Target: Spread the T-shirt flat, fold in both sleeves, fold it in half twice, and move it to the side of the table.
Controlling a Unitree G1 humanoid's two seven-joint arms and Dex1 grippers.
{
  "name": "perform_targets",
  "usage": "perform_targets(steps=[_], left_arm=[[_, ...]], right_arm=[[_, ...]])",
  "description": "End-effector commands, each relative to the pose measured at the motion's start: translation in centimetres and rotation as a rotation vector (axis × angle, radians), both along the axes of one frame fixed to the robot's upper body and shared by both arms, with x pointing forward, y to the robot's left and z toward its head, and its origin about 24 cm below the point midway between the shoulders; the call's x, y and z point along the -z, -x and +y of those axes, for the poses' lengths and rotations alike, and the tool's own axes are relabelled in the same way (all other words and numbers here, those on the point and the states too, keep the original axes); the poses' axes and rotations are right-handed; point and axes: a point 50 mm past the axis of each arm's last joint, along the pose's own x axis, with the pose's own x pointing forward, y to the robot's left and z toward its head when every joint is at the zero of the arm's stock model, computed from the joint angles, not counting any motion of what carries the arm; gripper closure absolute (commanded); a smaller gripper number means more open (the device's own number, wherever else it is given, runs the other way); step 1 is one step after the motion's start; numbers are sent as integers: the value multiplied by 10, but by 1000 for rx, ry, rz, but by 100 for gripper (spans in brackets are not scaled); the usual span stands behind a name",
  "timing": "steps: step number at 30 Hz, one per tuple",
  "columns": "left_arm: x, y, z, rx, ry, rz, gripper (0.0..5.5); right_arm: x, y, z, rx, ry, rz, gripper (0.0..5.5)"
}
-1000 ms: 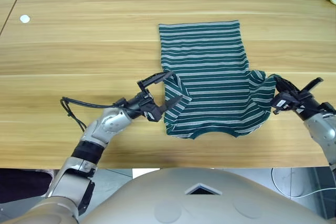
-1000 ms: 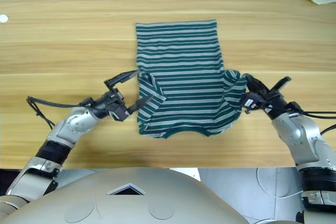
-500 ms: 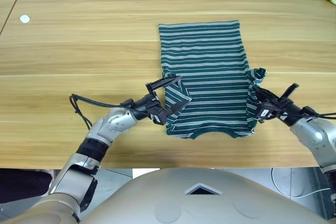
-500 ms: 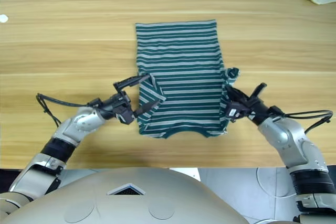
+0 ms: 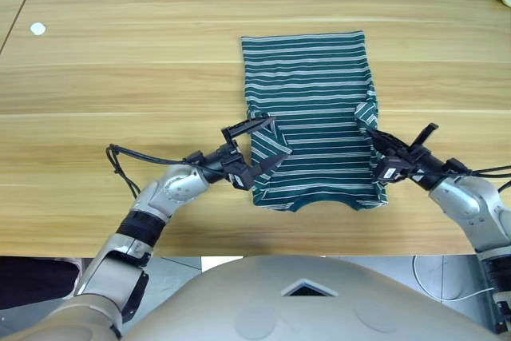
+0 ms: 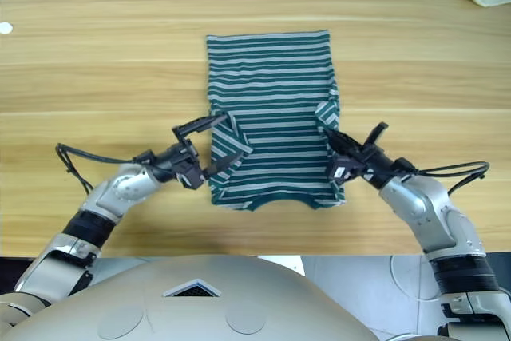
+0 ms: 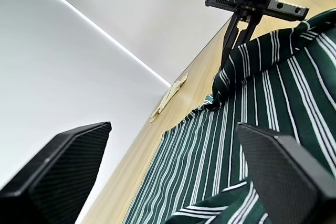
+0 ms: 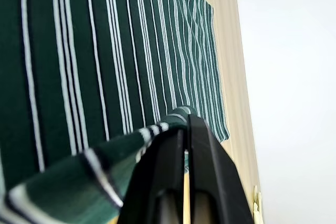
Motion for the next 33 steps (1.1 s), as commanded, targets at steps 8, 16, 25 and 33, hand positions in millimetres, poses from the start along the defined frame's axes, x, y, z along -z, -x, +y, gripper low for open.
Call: perform_targets(steps=[8,16,25,33], left_arm=[[0,-4,10,-35,-36,-15,104],[-15,-32,27,-135,-90,-119,104],[-46,-150,-26,-298,-282,-204,104],[20,-134,-40,-157,-840,-50,104]], right_arm=[[-1,-8,-1,19,-19,-20,373],[-3,-6,5,-1,-38,-2,228],[-17,-40,7,82,-85,-179,205],[-15,-55,26,16,-92,-206,205]])
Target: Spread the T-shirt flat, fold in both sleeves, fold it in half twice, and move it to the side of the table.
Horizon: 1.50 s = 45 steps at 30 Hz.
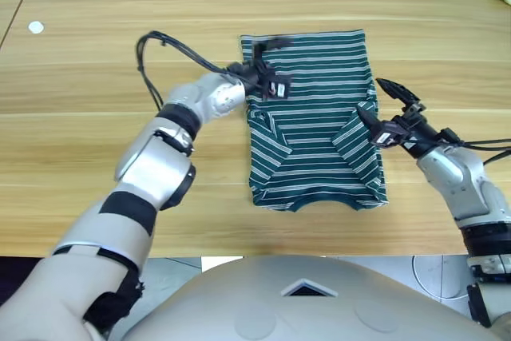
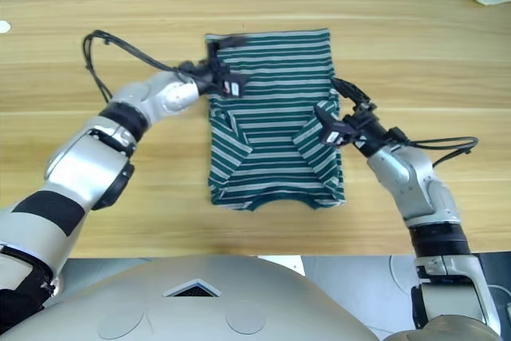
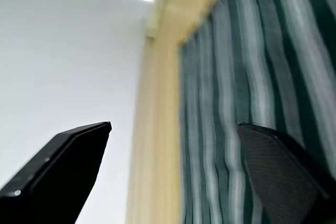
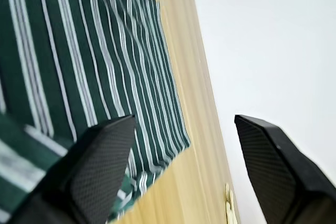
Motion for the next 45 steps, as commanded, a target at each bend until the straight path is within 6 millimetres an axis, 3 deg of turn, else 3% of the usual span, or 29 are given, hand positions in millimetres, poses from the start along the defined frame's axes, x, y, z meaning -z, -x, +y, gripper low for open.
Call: perform_targets(steps=[1,4,9,16,22,26,27,29,31,33,36,38,40,45], left_arm=[[33,13,21,-15,-203,129,104],[45,20,42,-55,-231,183,104],[37,9,72,-170,-224,106,104],[10,-7,68,-196,-64,-72,104],[-32,-18,51,-112,200,-323,104],[-75,-14,66,-19,511,-417,104],[-82,-6,77,29,572,-421,104],[-76,24,108,125,628,-335,104],[-49,73,145,140,581,-171,104],[-29,128,181,42,503,14,104],[-17,193,214,-102,343,298,104],[-16,216,217,-122,219,429,104],[-10,223,212,-99,78,517,104],[16,215,160,32,34,574,104]], right_arm=[[-1,-6,9,-34,-2,-23,205],[1,-7,10,-35,-3,-20,205],[3,-9,16,-61,-3,-13,205],[3,-9,14,-62,3,-11,205],[-13,-17,8,-24,-57,-109,205],[-18,-20,-19,34,-31,-119,205],[-15,-18,-26,48,-13,-103,205],[-3,-6,-38,52,32,-24,205],[17,18,-45,26,109,108,205],[32,40,-51,8,162,232,205],[33,49,-54,-9,241,308,205],[34,56,-56,-23,297,363,205],[34,68,-53,-46,323,411,205],[20,91,-44,-107,340,458,205]])
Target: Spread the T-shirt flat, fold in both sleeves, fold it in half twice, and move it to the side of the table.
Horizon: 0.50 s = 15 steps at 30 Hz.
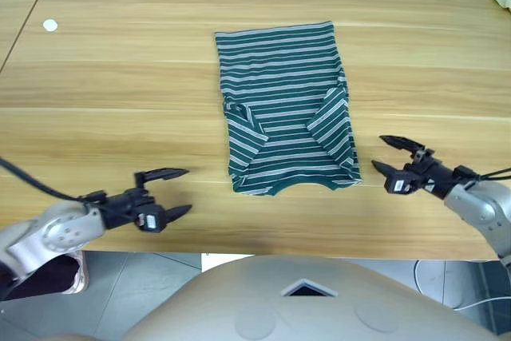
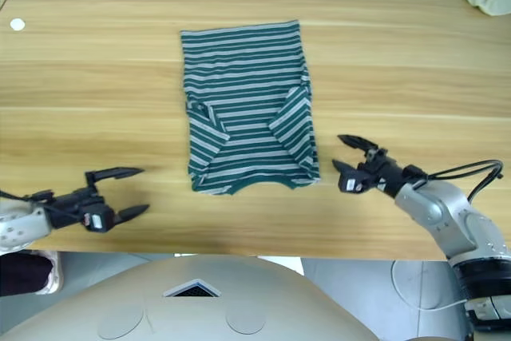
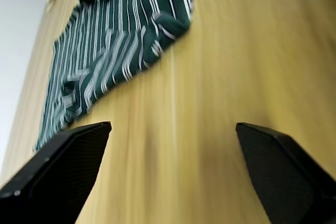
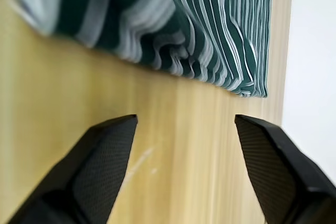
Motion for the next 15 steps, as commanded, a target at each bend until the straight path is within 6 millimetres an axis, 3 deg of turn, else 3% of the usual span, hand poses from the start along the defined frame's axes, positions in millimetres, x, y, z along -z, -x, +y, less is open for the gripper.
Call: perform_targets(steps=[1,4,9,15], left_arm=[[26,6,-32,109,-44,79,104],[37,-4,-50,151,-58,31,104],[44,-14,-58,206,-100,-7,104],[49,-23,-44,185,-191,-15,104]], right_arm=[[-3,24,-7,-4,60,100,205],[-5,27,-8,19,49,91,205],[-3,29,-3,24,34,84,205],[1,30,2,11,21,97,205]])
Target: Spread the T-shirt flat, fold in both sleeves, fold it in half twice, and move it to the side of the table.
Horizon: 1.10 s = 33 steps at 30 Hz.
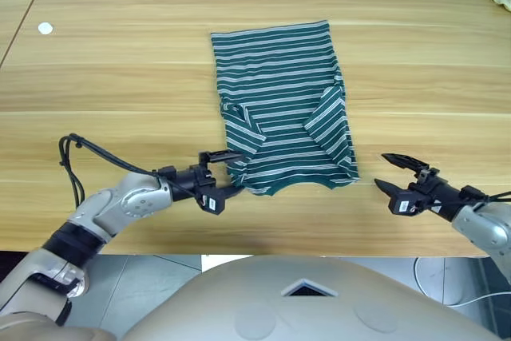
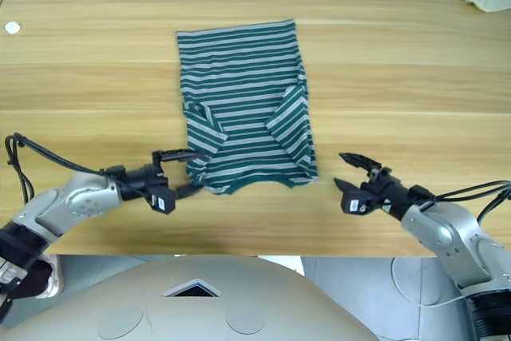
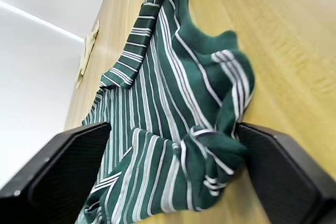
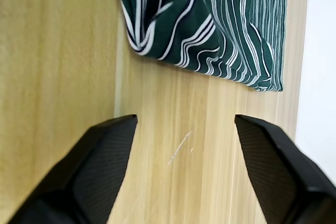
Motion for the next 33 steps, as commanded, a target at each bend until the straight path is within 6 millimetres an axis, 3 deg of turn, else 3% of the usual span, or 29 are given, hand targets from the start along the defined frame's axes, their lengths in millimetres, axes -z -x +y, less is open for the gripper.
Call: perform_targets(steps=[1,4,6,13,22,29,33], left_arm=[[34,18,31,-24,-270,145,104],[33,20,29,-13,-263,149,104],[33,21,27,-6,-258,155,133],[38,29,18,40,-218,225,272],[43,27,18,37,-221,242,440],[44,28,18,32,-220,247,523],[43,27,17,34,-214,244,540]], right_arm=[[9,4,5,-21,7,49,205],[13,1,13,-57,-10,58,205],[15,-1,18,-90,-16,68,200],[24,-9,31,-187,-21,102,200],[30,-19,33,-217,-21,109,200],[36,-22,35,-259,-37,122,346],[37,-22,35,-265,-45,121,424]])
